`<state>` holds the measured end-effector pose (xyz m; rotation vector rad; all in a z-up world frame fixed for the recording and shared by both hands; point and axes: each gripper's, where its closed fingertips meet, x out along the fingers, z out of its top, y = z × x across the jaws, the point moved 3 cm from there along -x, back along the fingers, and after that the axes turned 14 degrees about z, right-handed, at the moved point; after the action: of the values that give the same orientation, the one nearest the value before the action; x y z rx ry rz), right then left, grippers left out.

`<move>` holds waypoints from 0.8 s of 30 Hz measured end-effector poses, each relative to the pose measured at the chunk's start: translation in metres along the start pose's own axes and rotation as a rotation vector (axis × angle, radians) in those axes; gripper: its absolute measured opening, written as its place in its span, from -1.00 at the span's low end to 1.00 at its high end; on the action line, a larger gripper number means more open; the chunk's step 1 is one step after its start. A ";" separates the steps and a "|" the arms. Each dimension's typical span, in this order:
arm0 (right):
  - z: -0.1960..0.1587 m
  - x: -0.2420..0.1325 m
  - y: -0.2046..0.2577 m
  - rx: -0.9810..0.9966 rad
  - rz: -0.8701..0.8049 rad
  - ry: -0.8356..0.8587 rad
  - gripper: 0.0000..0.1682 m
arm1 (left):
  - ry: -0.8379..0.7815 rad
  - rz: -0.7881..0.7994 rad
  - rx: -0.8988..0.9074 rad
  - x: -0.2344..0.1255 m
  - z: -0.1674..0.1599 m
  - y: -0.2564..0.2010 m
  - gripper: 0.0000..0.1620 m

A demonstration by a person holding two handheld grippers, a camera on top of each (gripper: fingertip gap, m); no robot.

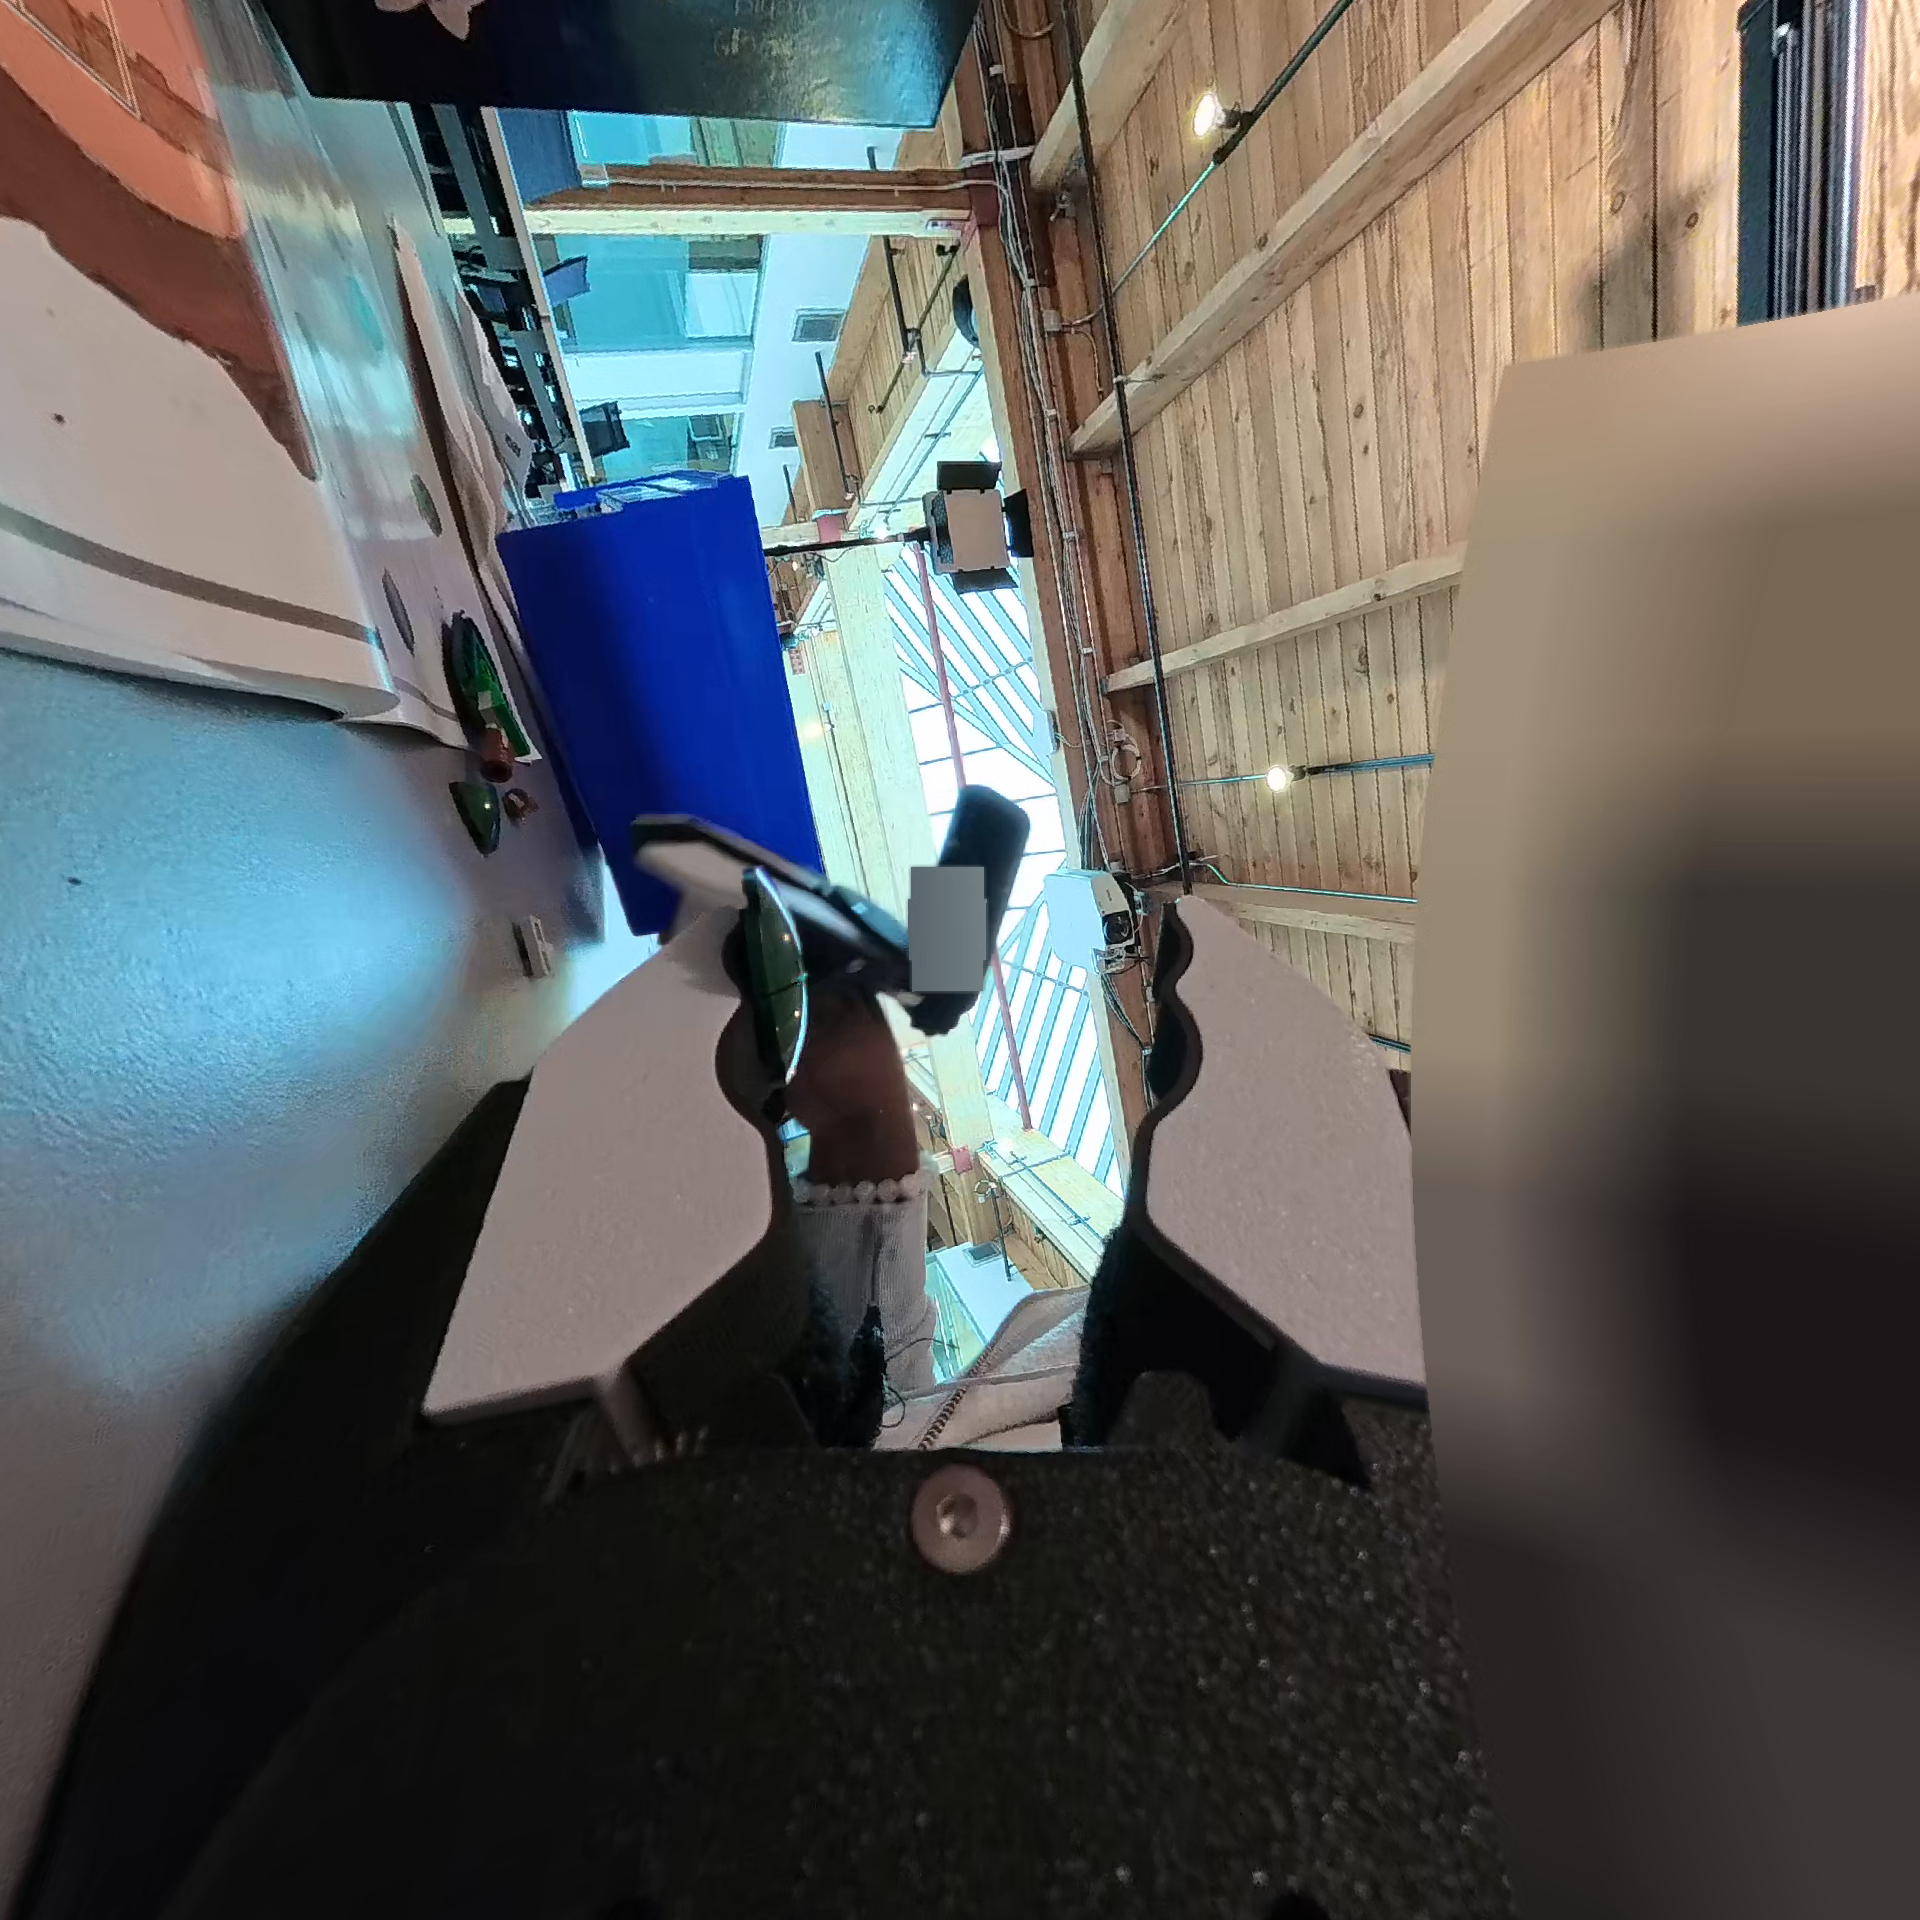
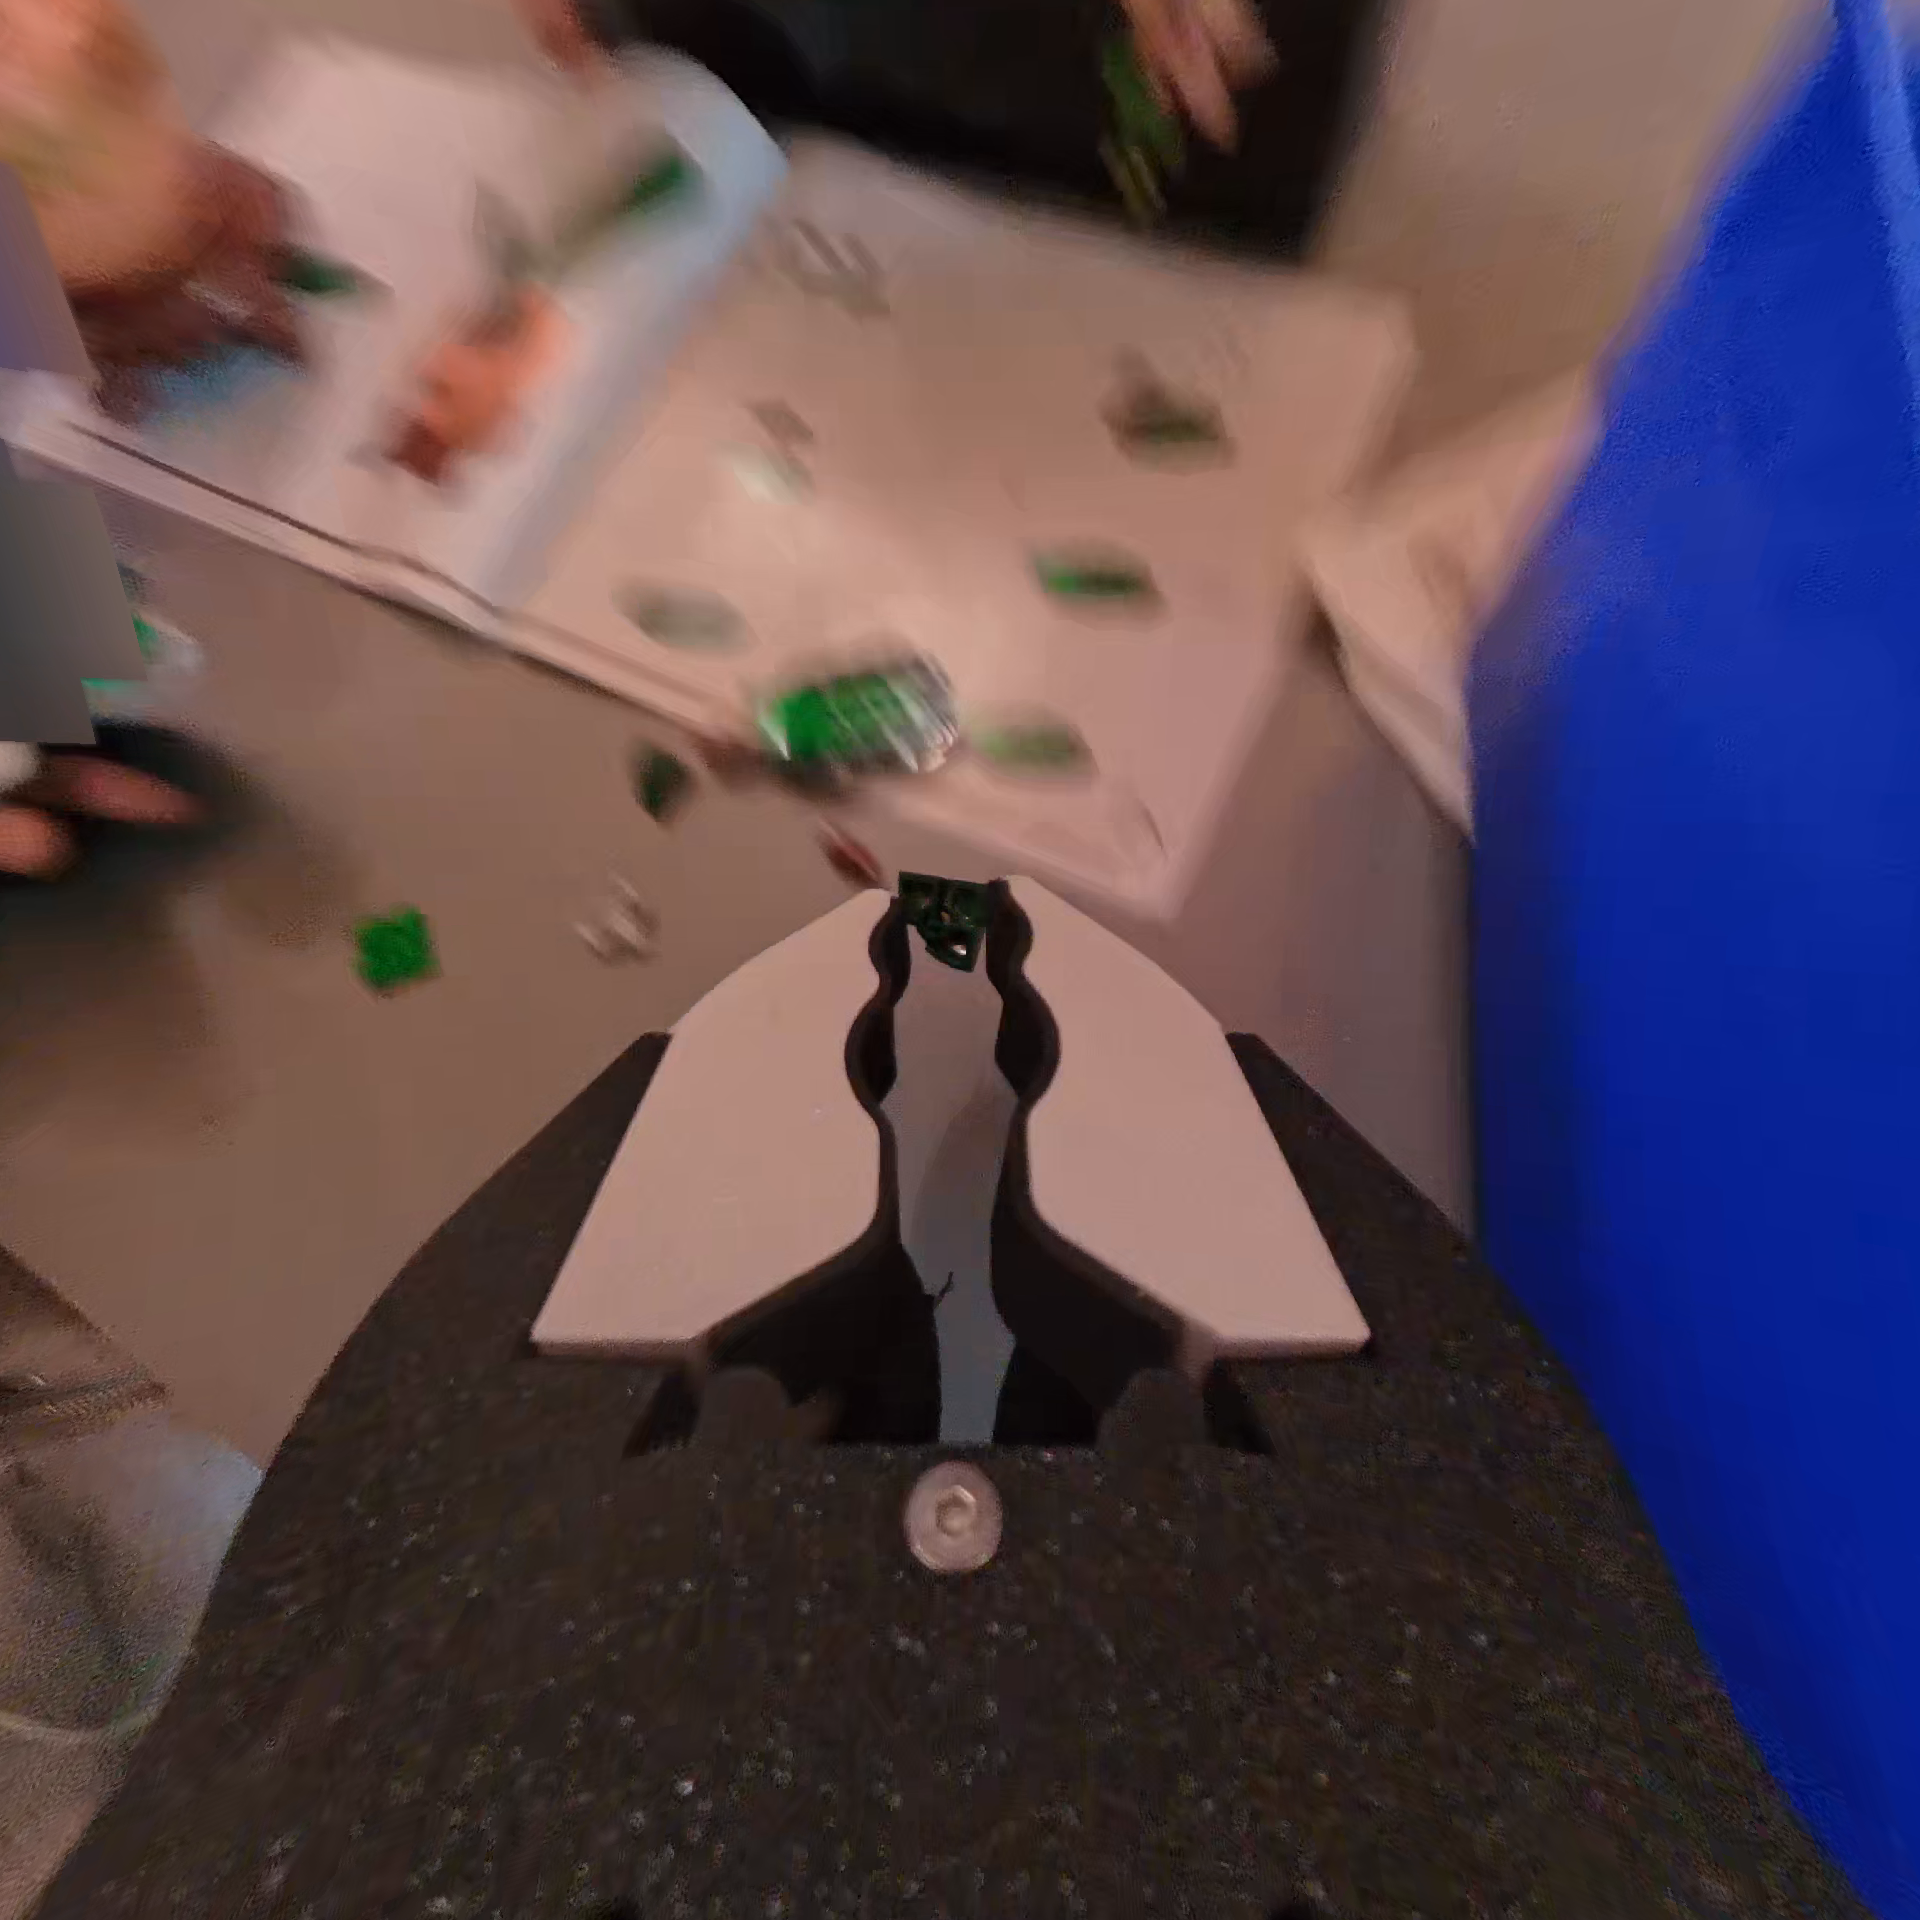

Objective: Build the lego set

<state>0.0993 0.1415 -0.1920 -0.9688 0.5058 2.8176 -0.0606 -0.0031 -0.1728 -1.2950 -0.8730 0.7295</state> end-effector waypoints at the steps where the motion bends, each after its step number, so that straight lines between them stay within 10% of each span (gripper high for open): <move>1: 0.024 0.009 0.014 -0.101 0.056 -0.047 -0.83 | 0.003 0.000 0.000 0.000 0.000 0.000 -0.12; 13: 0.127 0.067 0.059 -0.687 0.253 -0.052 -0.63 | 0.004 -0.001 0.001 0.000 0.000 0.000 -0.12; 24: 0.094 0.054 0.051 -0.652 0.277 0.029 -0.86 | 0.004 0.000 0.002 0.001 0.001 0.000 -0.12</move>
<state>-0.0084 0.1270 -0.1416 -1.0995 -0.3412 3.2981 -0.0613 -0.0020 -0.1726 -1.2940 -0.8687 0.7269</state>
